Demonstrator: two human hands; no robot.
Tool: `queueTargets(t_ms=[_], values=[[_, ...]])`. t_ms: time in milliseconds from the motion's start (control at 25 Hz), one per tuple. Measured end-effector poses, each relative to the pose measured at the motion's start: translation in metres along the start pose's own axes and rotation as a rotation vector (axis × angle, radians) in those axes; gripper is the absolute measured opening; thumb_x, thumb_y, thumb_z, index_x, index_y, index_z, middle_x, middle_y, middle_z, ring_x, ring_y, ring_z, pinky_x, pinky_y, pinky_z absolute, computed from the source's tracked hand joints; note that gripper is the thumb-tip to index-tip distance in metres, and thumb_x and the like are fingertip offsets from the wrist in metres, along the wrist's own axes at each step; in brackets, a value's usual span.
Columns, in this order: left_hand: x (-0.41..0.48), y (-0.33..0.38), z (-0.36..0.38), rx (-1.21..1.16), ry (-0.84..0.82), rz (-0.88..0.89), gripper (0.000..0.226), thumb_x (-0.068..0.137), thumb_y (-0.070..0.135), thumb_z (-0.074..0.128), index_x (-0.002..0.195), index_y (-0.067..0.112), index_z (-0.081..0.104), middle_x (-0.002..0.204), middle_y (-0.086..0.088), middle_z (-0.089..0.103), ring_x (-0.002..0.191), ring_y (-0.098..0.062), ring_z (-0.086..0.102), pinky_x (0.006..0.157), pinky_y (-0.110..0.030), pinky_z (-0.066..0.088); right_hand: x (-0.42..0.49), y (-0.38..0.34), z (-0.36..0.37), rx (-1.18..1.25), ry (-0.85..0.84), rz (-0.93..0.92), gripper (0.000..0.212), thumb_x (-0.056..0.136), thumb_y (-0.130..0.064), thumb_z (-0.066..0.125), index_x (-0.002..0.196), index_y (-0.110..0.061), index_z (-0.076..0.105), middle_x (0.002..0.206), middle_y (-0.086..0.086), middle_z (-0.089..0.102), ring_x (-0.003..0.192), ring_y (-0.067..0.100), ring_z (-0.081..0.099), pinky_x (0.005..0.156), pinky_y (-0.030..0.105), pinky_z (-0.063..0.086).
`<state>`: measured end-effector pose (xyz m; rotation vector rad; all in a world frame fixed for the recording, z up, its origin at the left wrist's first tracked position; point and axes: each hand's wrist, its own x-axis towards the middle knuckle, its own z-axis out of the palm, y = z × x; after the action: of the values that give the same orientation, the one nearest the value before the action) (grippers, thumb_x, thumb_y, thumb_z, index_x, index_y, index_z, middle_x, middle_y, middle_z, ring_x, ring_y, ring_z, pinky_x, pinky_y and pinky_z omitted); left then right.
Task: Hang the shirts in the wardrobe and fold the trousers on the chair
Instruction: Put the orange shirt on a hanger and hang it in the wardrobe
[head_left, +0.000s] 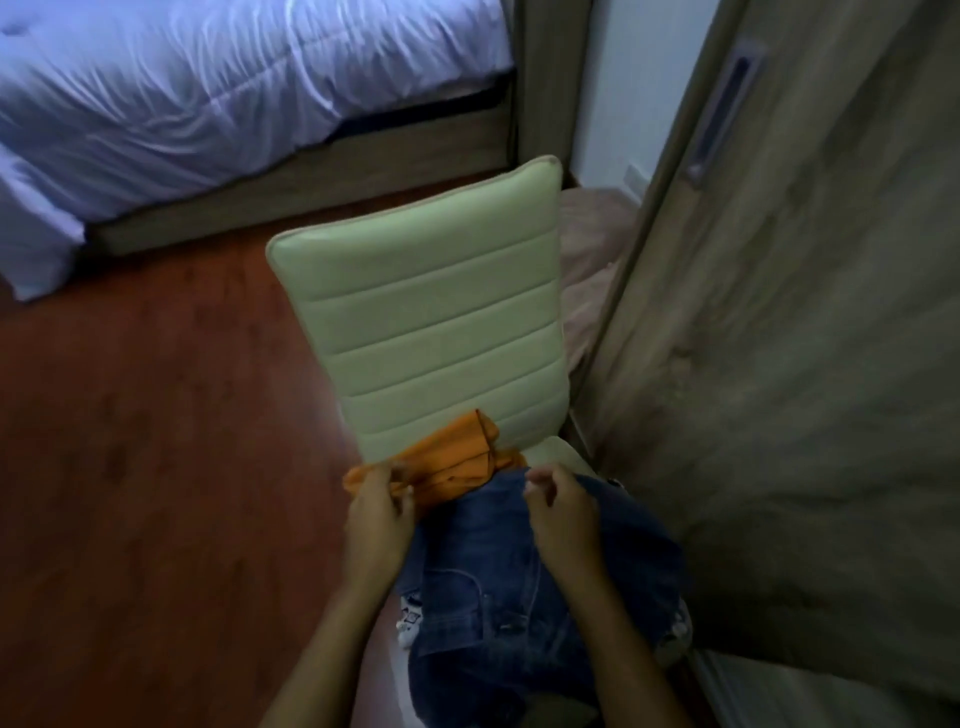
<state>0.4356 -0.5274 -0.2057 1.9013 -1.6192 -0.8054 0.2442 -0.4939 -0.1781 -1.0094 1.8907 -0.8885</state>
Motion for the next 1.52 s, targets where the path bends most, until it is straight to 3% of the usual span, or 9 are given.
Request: queueTargets(t_ms=[120,280,480,600,720,1000,1240,1320,1520], values=[[0.032,-0.018,0.028,0.096,-0.016,-0.107,0.039,0.084,0.006,0.061,0.122,0.011,0.054,0.113,-0.013,0.062,0.098,-0.034,0.06,0.081,-0.038,0.048,0.049,0.018,0.028,0.018,-0.114,0.112,0.01,0.093,-0.014,0.055,0.103,-0.014,0.058,0.099,-0.003,0.059,0.089,0.015,0.058,0.075,0.027,0.047],[0.058,-0.035,0.051,0.148,-0.06,-0.222,0.05,0.079,0.008,0.068,0.124,0.014,0.048,0.117,-0.014,0.06,0.103,-0.035,0.058,0.083,-0.044,0.049,0.091,0.029,0.058,0.22,-0.316,0.327,0.013,0.092,-0.015,0.059,0.1,-0.015,0.049,0.091,-0.004,0.057,0.07,0.021,0.062,0.064,0.035,0.056],[0.067,-0.042,0.067,0.111,-0.172,-0.22,0.031,0.082,0.008,0.064,0.112,0.01,0.058,0.097,-0.009,0.066,0.089,-0.028,0.062,0.067,-0.028,0.042,0.117,0.047,0.096,0.324,-0.295,0.395,0.022,0.09,-0.008,0.062,0.111,-0.009,0.055,0.102,0.006,0.061,0.086,0.024,0.063,0.067,0.031,0.057],[0.067,-0.033,0.068,0.099,-0.196,-0.183,0.003,0.085,0.008,0.062,0.083,0.008,0.064,0.078,-0.009,0.068,0.07,-0.024,0.061,0.058,-0.024,0.03,0.117,0.045,0.094,0.289,-0.296,0.364,0.01,0.093,-0.011,0.056,0.084,-0.01,0.059,0.094,0.009,0.063,0.087,0.02,0.06,0.062,0.026,0.056],[0.051,-0.022,0.058,0.008,-0.166,-0.099,0.023,0.089,0.016,0.062,0.069,0.018,0.051,0.062,0.011,0.055,0.056,-0.001,0.048,0.052,-0.016,0.033,0.104,0.039,0.078,0.478,-0.308,0.349,0.013,0.097,-0.014,0.05,0.087,-0.013,0.059,0.099,0.009,0.064,0.088,0.019,0.061,0.064,0.025,0.054],[-0.002,0.004,0.002,-0.478,-0.041,0.081,0.013,0.091,0.02,0.06,0.103,0.022,0.056,0.081,-0.004,0.064,0.077,-0.006,0.061,0.07,-0.022,0.05,0.031,-0.022,0.025,0.789,-0.35,0.122,0.015,0.095,-0.012,0.049,0.103,-0.012,0.061,0.092,0.003,0.071,0.086,0.017,0.065,0.08,0.033,0.054],[-0.061,-0.009,-0.036,-0.768,0.299,-0.281,0.031,0.099,0.018,0.045,0.127,0.011,0.035,0.091,-0.015,0.065,0.069,-0.023,0.063,0.063,-0.033,0.052,-0.035,-0.119,-0.033,0.895,-0.398,-0.135,0.025,0.084,-0.025,0.057,0.102,-0.008,0.056,0.083,0.008,0.066,0.078,0.018,0.064,0.07,0.034,0.056],[-0.084,-0.011,-0.037,-0.817,0.27,-0.42,0.031,0.1,0.017,0.043,0.127,0.008,0.032,0.088,-0.011,0.062,0.065,-0.021,0.059,0.059,-0.031,0.049,-0.061,-0.149,-0.049,0.939,-0.39,-0.179,0.042,0.07,-0.03,0.064,0.104,-0.008,0.056,0.092,0.013,0.062,0.087,0.023,0.06,0.078,0.037,0.055],[-0.121,-0.012,-0.032,-0.825,0.019,-0.59,0.066,0.087,-0.005,0.049,0.139,0.024,0.02,0.122,-0.02,0.051,0.094,-0.033,0.058,0.067,-0.043,0.054,-0.127,-0.184,-0.074,0.924,-0.329,-0.242,0.02,0.096,-0.012,0.045,0.112,-0.005,0.055,0.095,0.01,0.064,0.09,0.022,0.063,0.082,0.044,0.053]])
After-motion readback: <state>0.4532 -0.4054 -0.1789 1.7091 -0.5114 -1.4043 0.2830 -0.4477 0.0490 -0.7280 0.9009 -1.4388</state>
